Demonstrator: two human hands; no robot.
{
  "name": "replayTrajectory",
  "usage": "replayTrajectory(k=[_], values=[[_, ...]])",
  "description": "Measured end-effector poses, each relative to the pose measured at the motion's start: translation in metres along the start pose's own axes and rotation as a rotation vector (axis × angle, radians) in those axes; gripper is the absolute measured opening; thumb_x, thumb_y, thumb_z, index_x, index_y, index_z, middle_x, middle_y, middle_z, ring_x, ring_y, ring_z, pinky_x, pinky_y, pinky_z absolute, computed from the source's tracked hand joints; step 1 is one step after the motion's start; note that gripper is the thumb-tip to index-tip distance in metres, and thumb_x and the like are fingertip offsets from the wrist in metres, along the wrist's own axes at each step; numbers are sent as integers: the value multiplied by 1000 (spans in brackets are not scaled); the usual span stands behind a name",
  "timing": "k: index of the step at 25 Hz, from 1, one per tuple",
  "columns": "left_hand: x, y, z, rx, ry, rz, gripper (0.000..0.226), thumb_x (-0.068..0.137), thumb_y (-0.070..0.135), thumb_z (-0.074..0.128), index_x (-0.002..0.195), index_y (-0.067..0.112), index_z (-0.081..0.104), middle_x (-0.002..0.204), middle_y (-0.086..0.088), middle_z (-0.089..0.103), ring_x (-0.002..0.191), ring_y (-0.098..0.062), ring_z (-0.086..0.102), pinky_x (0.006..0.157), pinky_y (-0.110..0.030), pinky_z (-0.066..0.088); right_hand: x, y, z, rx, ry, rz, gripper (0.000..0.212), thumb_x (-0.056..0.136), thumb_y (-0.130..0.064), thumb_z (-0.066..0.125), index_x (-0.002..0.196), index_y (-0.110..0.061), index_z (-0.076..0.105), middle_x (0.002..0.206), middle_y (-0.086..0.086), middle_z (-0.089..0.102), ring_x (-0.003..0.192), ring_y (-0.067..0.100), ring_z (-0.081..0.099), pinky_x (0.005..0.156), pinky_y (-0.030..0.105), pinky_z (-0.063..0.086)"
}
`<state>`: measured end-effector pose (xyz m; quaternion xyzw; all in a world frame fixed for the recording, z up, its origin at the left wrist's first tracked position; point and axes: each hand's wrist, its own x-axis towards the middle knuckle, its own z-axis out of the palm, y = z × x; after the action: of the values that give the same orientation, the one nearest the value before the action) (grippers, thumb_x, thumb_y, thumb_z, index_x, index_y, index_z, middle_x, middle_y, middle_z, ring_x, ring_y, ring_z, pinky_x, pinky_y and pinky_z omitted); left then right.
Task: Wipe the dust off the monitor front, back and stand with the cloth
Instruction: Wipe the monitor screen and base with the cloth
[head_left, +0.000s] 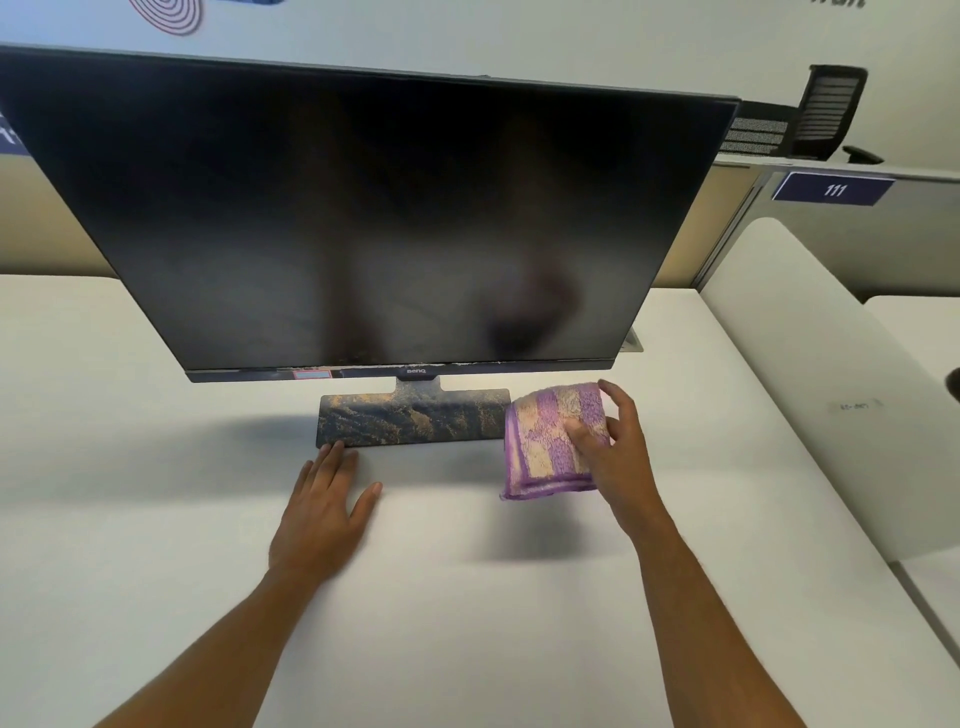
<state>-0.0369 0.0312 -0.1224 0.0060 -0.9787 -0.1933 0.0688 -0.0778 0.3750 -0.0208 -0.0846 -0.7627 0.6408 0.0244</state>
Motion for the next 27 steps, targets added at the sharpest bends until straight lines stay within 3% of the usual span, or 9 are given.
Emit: replayTrajectory(k=[2,8,10,14,18,21,24,26,27], values=[[0,0,0,0,2,1,77,91,63,23,145,11,41,156,-5,32,147,-17,19,121,-36,13,2,1,1,-47,-44,2,39,91,-40,65,121,-50,43,119,-3,55,98,18,64,62,28,58],[1,-1,0,-4,-5,-4,76,92,63,24,145,12,41,157,-5,31,147,-17,18,121,-36,12,11,17,6,-216,-121,44,5,98,-30,56,101,-30,59,107,-2,59,96,20,60,61,18,51],[0,-2,1,1,-11,-6,76,92,63,23,145,12,41,157,-5,31,148,-17,18,121,-36,12,12,17,5,-217,-179,98,11,93,-23,61,102,-27,64,113,-1,59,100,19,59,63,15,49],[0,0,-1,4,-6,2,76,92,62,24,144,10,42,156,-7,32,147,-19,19,121,-37,13,12,11,-5,-278,-397,142,65,55,-13,68,117,-29,58,130,4,47,110,24,54,68,17,49],[0,3,-3,-4,4,0,76,90,62,24,143,10,44,156,-7,32,147,-20,19,121,-34,11,12,17,-4,-779,-403,-186,80,72,-2,78,138,-25,38,151,0,21,132,19,36,93,3,32],[-1,4,-5,-5,0,-1,75,91,60,25,143,10,43,157,-7,31,148,-19,18,121,-34,10,11,29,1,-848,-295,-298,67,88,-7,67,146,-20,36,157,1,23,136,19,36,83,-12,19],[0,4,-5,0,-6,-3,71,92,57,29,144,10,42,157,-7,30,148,-19,17,121,-33,9,8,20,3,-959,-130,-402,49,94,-26,61,141,-20,47,145,1,46,125,26,50,92,9,38],[0,4,-5,0,-11,-6,71,93,56,30,145,10,41,158,-6,29,148,-18,16,121,-33,8,8,14,4,-1090,-8,-629,47,77,-23,80,120,-10,66,127,13,61,109,34,58,88,34,49],[0,4,-5,-2,-12,-6,71,93,56,30,145,10,41,158,-6,29,148,-18,16,121,-33,8,9,12,3,-1108,71,-729,45,68,-19,85,109,-6,71,117,15,65,101,36,60,81,36,51]])
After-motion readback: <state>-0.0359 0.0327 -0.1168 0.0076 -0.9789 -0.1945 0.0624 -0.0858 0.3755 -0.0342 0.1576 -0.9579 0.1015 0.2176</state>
